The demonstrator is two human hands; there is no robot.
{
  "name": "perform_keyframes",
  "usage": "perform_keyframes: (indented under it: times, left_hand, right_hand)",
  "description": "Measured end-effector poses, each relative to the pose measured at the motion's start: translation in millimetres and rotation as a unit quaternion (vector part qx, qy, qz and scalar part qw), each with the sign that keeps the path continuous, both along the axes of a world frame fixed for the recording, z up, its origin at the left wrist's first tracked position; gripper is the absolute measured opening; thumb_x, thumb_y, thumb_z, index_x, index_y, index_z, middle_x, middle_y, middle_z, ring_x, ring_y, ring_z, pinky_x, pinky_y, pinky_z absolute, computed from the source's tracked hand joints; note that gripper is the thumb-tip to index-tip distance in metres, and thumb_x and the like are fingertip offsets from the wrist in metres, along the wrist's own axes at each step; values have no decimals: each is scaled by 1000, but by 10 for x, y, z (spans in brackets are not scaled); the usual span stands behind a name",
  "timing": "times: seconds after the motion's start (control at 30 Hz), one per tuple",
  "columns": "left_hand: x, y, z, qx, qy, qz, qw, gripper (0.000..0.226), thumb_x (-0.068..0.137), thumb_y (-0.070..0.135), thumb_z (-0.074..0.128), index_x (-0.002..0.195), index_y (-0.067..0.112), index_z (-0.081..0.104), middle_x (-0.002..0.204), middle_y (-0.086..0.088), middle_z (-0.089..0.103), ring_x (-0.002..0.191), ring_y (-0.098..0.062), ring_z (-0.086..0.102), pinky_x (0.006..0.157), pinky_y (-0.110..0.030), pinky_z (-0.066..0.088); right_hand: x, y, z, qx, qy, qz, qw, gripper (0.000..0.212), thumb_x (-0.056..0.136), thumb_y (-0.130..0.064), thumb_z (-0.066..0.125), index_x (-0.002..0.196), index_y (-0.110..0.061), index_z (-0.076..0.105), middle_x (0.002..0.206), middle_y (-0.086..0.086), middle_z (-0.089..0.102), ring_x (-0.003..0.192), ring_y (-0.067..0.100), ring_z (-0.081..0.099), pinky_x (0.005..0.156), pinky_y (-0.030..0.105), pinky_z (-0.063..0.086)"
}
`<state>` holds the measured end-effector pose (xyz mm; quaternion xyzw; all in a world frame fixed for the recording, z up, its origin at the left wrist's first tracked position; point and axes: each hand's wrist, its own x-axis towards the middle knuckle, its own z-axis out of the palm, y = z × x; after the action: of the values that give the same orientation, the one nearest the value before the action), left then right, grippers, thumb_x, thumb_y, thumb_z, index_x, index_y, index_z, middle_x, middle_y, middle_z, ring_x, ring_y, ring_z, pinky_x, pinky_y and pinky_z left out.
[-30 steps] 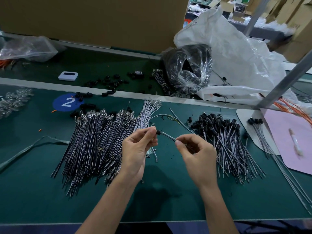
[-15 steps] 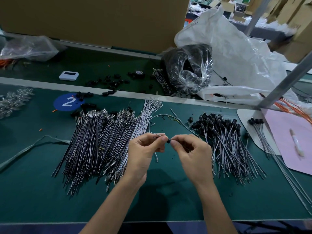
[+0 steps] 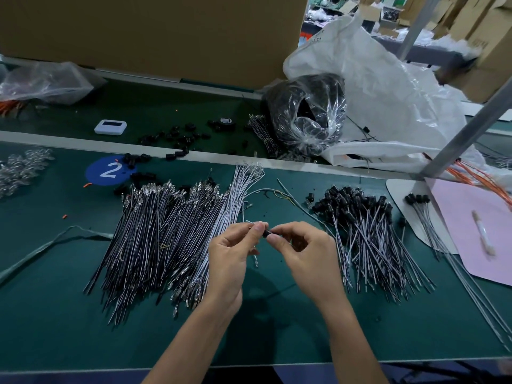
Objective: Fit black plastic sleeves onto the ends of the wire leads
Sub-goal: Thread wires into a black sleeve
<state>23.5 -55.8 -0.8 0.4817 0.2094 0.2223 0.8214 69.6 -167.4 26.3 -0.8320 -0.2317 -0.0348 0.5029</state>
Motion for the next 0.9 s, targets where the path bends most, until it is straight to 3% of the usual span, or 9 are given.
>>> perform_keyframes:
  times: [0.1, 0.2, 0.33, 0.43, 0.53, 0.6, 0.67, 0.77, 0.9]
  left_hand:
    - [-14, 87, 54, -17, 3, 75, 997, 18, 69, 28, 74, 79, 13, 77, 74, 0, 68, 67, -8, 57, 57, -18, 50]
    - [-46, 338, 130, -37, 15, 132, 990, 15, 69, 30, 72, 78, 19, 75, 71, 5, 70, 60, -5, 58, 60, -17, 52]
    - [-84, 394, 158, -8, 15, 128, 992, 19, 68, 27, 72, 83, 14, 73, 76, 1, 69, 61, -7, 57, 61, -15, 51]
    - [-107, 350, 110, -41, 21, 112, 993, 17, 70, 26, 72, 81, 14, 73, 70, 3, 67, 59, -6, 57, 61, -16, 52]
    - [-124, 330, 48, -55, 28, 31, 998, 12, 74, 21, 72, 81, 11, 72, 70, 1, 67, 64, -8, 60, 62, -18, 54]
    - [-135, 278, 30, -12, 46, -27, 999, 10, 81, 7, 71, 90, 10, 71, 81, -3, 69, 71, -12, 60, 68, -21, 55]
    - [-149, 241, 24, 47, 41, -42, 997, 28, 84, -8, 64, 102, 14, 69, 98, -4, 70, 85, -13, 63, 78, -22, 52]
    - [-176, 209, 150, 87, -8, 14, 996, 40, 79, -5, 60, 107, 22, 69, 117, 3, 68, 111, -4, 59, 89, -18, 45]
    - [-145, 147, 381, 135, -66, 26, 988, 29, 76, 15, 62, 100, 26, 75, 115, 3, 69, 110, -3, 61, 89, -15, 46]
  right_hand:
    - [36, -75, -32, -38, -31, -21, 999, 11, 80, -11, 78, 81, -21, 74, 79, -10, 60, 69, 5, 52, 61, 9, 37]
    - [98, -231, -30, -62, -41, -50, 996, 9, 81, -12, 77, 83, -20, 74, 97, -5, 58, 91, 9, 54, 70, 6, 37]
    - [103, -341, -50, -32, -58, -52, 996, 10, 86, -11, 71, 86, -21, 69, 108, -12, 64, 107, 11, 57, 89, 21, 43]
    - [74, -296, -56, 106, 64, -27, 992, 13, 90, -5, 64, 89, -18, 67, 113, -10, 68, 102, 8, 65, 87, 20, 50]
    - [90, -289, -17, 240, 144, -36, 959, 11, 92, -2, 57, 92, -11, 63, 110, -4, 72, 96, 12, 68, 85, 23, 55]
    - [115, -330, 63, 329, 179, -35, 927, 7, 90, -6, 55, 96, -8, 59, 107, 7, 73, 99, 23, 69, 83, 29, 57]
    - [136, -386, 160, 394, 206, -18, 896, 14, 85, -11, 55, 97, -7, 59, 101, 16, 72, 95, 29, 69, 84, 33, 58]
    - [148, -442, 276, 407, 205, 4, 890, 18, 83, -13, 55, 100, -7, 61, 88, 10, 73, 84, 21, 69, 81, 30, 58]
    - [126, -417, 358, 335, 155, -7, 929, 34, 78, -20, 64, 111, -12, 59, 76, 3, 72, 74, 15, 68, 77, 24, 57]
